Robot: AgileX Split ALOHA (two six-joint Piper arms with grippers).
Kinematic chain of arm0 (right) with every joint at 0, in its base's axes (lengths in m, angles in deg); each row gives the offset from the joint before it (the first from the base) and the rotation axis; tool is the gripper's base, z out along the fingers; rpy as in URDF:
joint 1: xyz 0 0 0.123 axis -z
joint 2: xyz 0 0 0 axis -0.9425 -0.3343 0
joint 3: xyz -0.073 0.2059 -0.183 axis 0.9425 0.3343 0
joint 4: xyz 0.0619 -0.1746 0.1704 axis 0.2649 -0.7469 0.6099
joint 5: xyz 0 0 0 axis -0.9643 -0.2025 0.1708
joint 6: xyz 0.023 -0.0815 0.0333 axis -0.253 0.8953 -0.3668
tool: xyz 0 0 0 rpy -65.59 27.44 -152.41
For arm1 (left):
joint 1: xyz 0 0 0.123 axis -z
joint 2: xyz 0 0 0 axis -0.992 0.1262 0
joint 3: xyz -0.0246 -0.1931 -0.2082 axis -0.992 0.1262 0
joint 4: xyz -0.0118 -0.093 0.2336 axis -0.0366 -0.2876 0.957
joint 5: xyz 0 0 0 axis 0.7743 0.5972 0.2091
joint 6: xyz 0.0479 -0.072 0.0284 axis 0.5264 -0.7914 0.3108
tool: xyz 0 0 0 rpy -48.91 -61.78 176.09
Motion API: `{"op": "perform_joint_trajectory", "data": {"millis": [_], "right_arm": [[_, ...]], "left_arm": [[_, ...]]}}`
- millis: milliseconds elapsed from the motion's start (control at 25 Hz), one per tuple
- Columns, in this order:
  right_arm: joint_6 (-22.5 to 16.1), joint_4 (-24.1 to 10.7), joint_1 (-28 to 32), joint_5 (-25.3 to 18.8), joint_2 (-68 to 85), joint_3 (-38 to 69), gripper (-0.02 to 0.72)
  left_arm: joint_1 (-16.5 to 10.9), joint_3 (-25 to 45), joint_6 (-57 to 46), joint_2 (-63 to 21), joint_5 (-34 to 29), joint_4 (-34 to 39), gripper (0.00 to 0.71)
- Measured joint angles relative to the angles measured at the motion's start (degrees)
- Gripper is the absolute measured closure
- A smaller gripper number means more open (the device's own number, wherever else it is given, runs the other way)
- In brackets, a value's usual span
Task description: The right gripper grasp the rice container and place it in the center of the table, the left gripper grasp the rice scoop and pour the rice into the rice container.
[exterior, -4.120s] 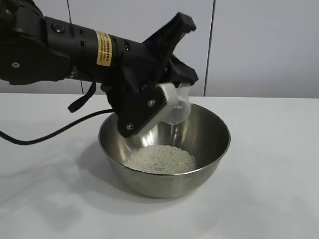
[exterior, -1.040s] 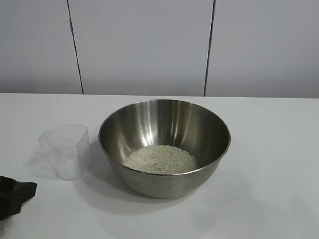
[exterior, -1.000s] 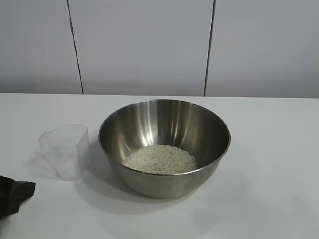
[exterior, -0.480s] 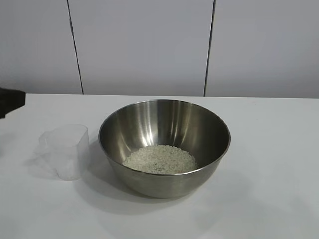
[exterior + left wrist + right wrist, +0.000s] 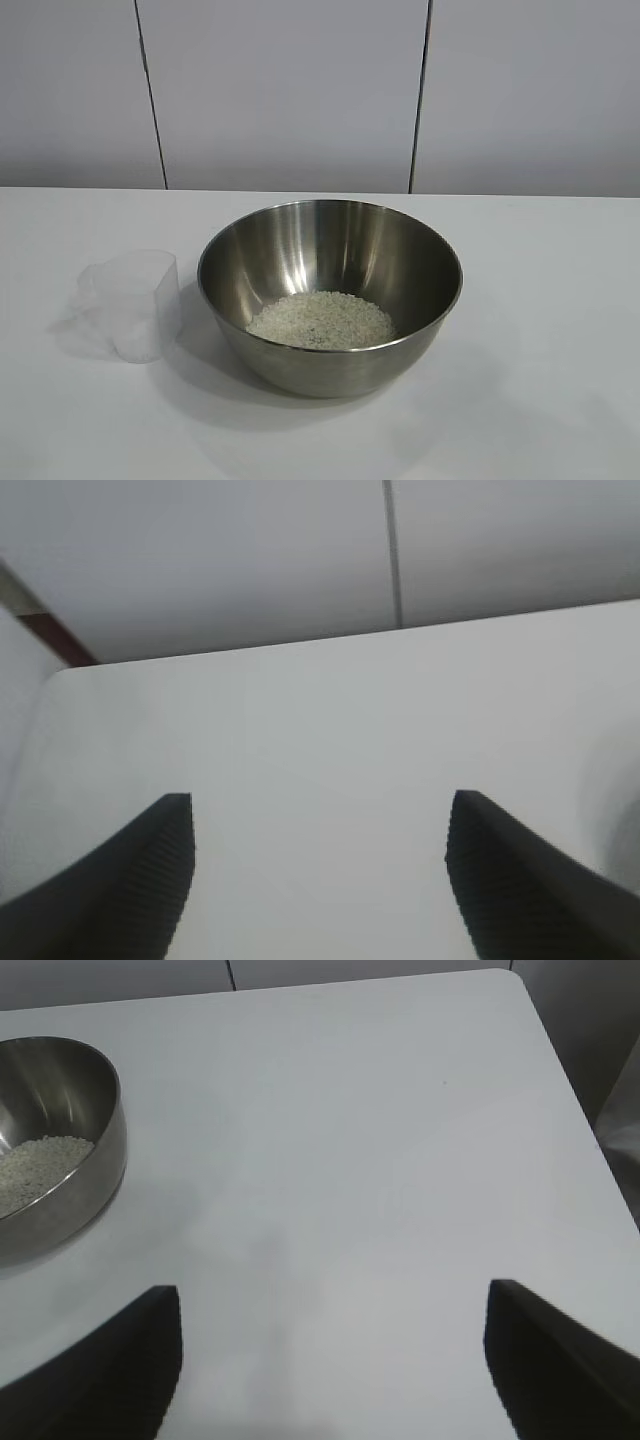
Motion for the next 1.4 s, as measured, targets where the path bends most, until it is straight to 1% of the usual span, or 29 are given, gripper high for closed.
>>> {"op": "perform_joint_trajectory", "data": {"millis": [40,80,120,160,200,240,280,360,440,520,640,760,920,1000,1160,1280,1400], "right_arm": [[0.00,0.00,0.00,0.00,0.00,0.00,0.136],[0.00,0.00,0.00,0.00,0.00,0.00,0.136],[0.00,0.00,0.00,0.00,0.00,0.00,0.136],[0.00,0.00,0.00,0.00,0.00,0.00,0.136],[0.00,0.00,0.00,0.00,0.00,0.00,0.136],[0.00,0.00,0.00,0.00,0.00,0.00,0.136],[0.00,0.00,0.00,0.00,0.00,0.00,0.136],[0.00,0.00,0.00,0.00,0.00,0.00,0.136],[0.00,0.00,0.00,0.00,0.00,0.00,0.136],[0.00,0.00,0.00,0.00,0.00,0.00,0.136],[0.00,0.00,0.00,0.00,0.00,0.00,0.136],[0.00,0.00,0.00,0.00,0.00,0.00,0.136],[0.00,0.00,0.00,0.00,0.00,0.00,0.136],[0.00,0.00,0.00,0.00,0.00,0.00,0.136],[0.00,0.00,0.00,0.00,0.00,0.00,0.136],[0.00,0.00,0.00,0.00,0.00,0.00,0.136],[0.00,0.00,0.00,0.00,0.00,0.00,0.136]], "left_arm": [[-3.05,-0.19,4.01,0.00,-2.16,-5.54,0.199],[-5.27,-0.30,8.70,0.00,-4.22,-11.89,0.199],[-7.35,-0.30,12.76,0.00,-6.63,-17.85,0.199],[-8.68,-0.30,15.99,-0.07,-8.74,-22.16,0.193],[-9.30,-0.30,17.96,-0.40,-9.96,-26.14,0.185],[-9.36,-0.30,19.49,-1.00,-10.81,-28.67,0.177],[-9.20,-0.30,20.31,-1.98,-11.23,-30.16,0.170],[-7.95,-0.37,20.62,-4.42,-11.84,-30.61,0.159],[-4.90,-0.37,18.66,-7.17,-12.23,-29.03,0.143],[-1.19,-0.37,15.03,-10.30,-13.40,-25.28,0.121],[5.69,0.03,7.16,-16.01,-14.53,-15.84,0.091],[11.80,2.02,-3.00,-24.49,-13.78,-5.09,0.083],[17.84,5.27,-15.66,-36.37,-14.51,8.86,0.079],[20.04,7.89,-21.09,-41.69,-17.32,15.32,0.079],[23.92,16.47,-30.61,-51.35,-22.36,24.59,0.077],[26.37,23.40,-35.45,-59.41,-23.58,27.67,0.077],[27.10,29.09,-37.40,-65.56,-23.64,27.93,0.077]]}}
